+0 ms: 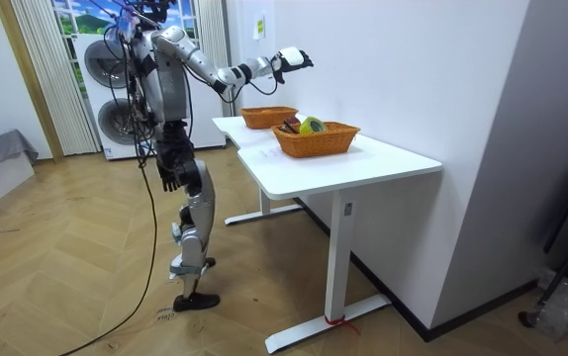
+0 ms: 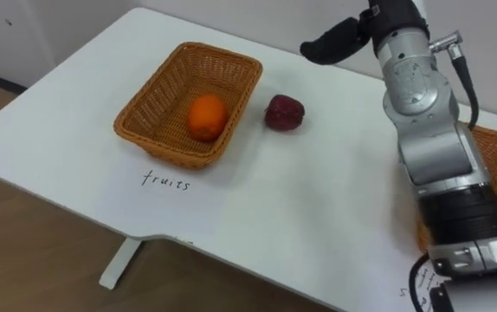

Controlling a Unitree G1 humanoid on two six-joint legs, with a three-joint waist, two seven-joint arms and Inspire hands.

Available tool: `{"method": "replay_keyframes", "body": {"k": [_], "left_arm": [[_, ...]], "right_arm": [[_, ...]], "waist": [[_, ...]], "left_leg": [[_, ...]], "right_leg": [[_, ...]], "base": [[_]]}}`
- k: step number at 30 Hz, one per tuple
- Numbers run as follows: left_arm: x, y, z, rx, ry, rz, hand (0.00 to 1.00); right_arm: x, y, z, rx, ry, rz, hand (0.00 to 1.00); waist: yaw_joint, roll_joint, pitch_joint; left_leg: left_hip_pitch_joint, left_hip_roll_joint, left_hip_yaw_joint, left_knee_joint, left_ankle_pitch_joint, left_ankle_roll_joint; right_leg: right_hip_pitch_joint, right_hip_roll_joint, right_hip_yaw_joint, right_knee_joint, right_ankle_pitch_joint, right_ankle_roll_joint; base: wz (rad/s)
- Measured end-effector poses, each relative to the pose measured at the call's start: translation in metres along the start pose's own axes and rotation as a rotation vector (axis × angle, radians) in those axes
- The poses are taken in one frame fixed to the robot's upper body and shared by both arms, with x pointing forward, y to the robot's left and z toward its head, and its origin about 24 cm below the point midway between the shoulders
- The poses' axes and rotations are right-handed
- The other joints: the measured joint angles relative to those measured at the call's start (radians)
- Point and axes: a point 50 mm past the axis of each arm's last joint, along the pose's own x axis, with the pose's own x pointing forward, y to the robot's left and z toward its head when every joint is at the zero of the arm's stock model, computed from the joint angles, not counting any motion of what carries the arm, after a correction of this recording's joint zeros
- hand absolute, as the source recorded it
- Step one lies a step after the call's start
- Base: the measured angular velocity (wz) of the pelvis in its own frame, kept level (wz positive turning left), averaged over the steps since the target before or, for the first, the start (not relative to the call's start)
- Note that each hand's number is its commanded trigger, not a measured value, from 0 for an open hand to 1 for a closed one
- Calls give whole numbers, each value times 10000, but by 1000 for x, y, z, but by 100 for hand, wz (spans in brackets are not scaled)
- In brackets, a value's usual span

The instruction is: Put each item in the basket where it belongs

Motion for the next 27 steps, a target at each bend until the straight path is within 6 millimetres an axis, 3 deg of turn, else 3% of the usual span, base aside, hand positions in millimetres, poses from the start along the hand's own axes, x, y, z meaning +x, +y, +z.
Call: {"method": "replay_keyframes", "body": {"k": [7, 11, 16, 21, 23, 27], "left_arm": [[-1, 8, -14, -77, 384, -108, 0], [-2, 12, -20, -51, 616, -8, 0], [-2, 15, -24, 95, 846, 77, 0], [-1, 15, -22, 215, 897, 99, 0], [-1, 15, -21, 431, 884, 98, 0], [-1, 15, -21, 619, 893, 60, 0]], "right_arm": [[-1, 2, -7, -86, 272, 272, 0], [0, 3, -14, -180, 577, 388, 0], [-1, 4, -31, -204, 1271, 520, 0], [-1, 6, -41, -276, 1679, 502, 0], [-3, 9, -54, -236, 2185, 663, 0], [-6, 18, -64, -213, 2662, 1085, 0]], "waist": [[2, -107, -25], [27, -246, 7], [81, -413, -46], [210, -356, -10], [358, -300, 29], [415, -306, 21]], "left_leg": [[318, 20, 17, -209, 12, -14], [299, 11, -34, -193, 15, -18], [118, -3, -149, -49, 11, -22], [-74, -35, -278, 92, 12, -24], [-82, -36, -280, 112, 12, -24], [-341, -42, -318, 169, 16, -29]], "right_leg": [[235, 9, 34, -14, -6, 9], [243, 10, 5, -15, -6, 10], [175, 15, -201, -17, -6, 8], [101, 8, -349, -13, -5, 7], [108, 8, -359, -10, -4, 5], [-93, 8, -387, 7, 6, -12]], "base": [[-1], [1], [8], [8], [2], [3]]}}
